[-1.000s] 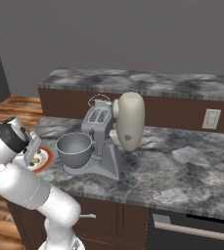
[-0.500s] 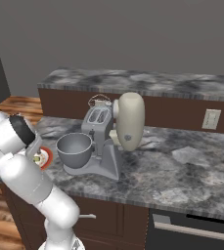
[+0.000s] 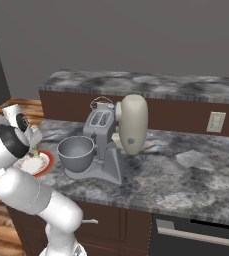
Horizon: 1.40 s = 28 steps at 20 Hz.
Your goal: Add butter and sugar cubes to the stand mixer bowl and then turn on the stand mixer to begin making frosting.
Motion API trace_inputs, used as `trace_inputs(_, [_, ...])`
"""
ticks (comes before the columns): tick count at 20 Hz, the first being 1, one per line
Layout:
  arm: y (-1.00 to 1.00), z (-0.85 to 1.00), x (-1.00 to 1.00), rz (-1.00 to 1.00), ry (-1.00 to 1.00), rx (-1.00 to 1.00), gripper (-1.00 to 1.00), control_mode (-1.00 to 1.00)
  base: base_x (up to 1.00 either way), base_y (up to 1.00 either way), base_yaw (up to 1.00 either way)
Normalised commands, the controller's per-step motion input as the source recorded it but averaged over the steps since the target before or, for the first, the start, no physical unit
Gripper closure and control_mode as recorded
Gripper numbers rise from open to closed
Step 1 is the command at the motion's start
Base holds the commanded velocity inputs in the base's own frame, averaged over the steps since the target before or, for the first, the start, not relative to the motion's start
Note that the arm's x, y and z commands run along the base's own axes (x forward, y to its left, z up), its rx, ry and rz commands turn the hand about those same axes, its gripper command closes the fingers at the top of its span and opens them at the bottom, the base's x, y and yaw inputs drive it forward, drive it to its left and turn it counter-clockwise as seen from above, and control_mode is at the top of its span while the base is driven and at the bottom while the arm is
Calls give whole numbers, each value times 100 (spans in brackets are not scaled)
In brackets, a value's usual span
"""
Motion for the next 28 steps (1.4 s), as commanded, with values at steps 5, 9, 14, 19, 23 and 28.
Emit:
trace_inputs(5, [-40, 99, -29, -16, -8, 1, 100, -100, 0, 0, 0])
trace_inputs(9, [-67, 72, -20, -15, -5, 0, 100, -100, 0, 0, 0])
trace_inputs(14, [-87, 36, -1, -11, -1, 0, 100, -100, 0, 0, 0])
trace_inputs(19, [-79, 20, 0, -8, 0, 0, 100, -100, 0, 0, 0])
trace_inputs(23, [-55, 2, 0, -4, 0, 0, 100, -100, 0, 0, 0])
trace_inputs(28, [-40, -11, 0, -4, 0, 0, 100, -100, 0, 0, 0])
